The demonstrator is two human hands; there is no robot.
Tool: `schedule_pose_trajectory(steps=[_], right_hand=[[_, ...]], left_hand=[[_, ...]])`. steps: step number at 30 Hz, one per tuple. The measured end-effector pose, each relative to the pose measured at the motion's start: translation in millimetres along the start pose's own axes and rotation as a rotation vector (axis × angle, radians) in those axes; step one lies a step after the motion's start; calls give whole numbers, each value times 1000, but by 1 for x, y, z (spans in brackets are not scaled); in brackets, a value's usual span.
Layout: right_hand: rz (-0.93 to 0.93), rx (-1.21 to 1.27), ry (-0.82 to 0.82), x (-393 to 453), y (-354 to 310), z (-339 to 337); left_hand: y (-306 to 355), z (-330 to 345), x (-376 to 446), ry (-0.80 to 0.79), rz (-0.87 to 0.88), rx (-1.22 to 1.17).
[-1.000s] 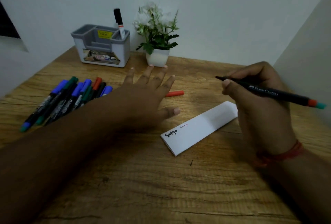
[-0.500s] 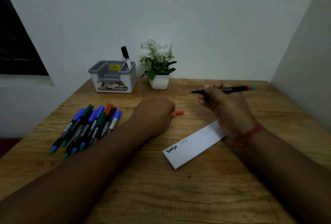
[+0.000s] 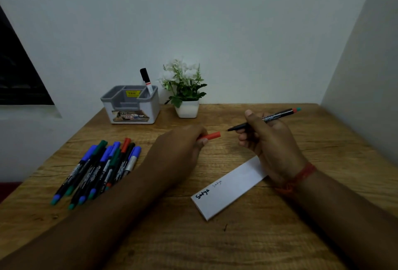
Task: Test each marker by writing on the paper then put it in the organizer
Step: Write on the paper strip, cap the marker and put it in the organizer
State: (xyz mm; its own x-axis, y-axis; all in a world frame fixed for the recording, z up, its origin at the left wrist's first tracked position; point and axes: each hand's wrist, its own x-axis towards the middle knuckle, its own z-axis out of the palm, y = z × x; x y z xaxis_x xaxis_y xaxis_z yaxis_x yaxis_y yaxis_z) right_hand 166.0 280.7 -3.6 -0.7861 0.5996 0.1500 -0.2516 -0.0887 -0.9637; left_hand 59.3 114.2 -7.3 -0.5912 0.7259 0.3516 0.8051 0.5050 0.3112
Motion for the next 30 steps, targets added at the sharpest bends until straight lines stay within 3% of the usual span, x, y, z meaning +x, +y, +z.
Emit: schedule_pose_trajectory(steps=[22, 30], right_hand=[[2, -68, -174, -4, 12, 5], [3, 114, -230, -11, 14, 15]], left_hand=[[5, 2, -6, 54, 133, -30], [2, 7, -9, 171, 212, -132]])
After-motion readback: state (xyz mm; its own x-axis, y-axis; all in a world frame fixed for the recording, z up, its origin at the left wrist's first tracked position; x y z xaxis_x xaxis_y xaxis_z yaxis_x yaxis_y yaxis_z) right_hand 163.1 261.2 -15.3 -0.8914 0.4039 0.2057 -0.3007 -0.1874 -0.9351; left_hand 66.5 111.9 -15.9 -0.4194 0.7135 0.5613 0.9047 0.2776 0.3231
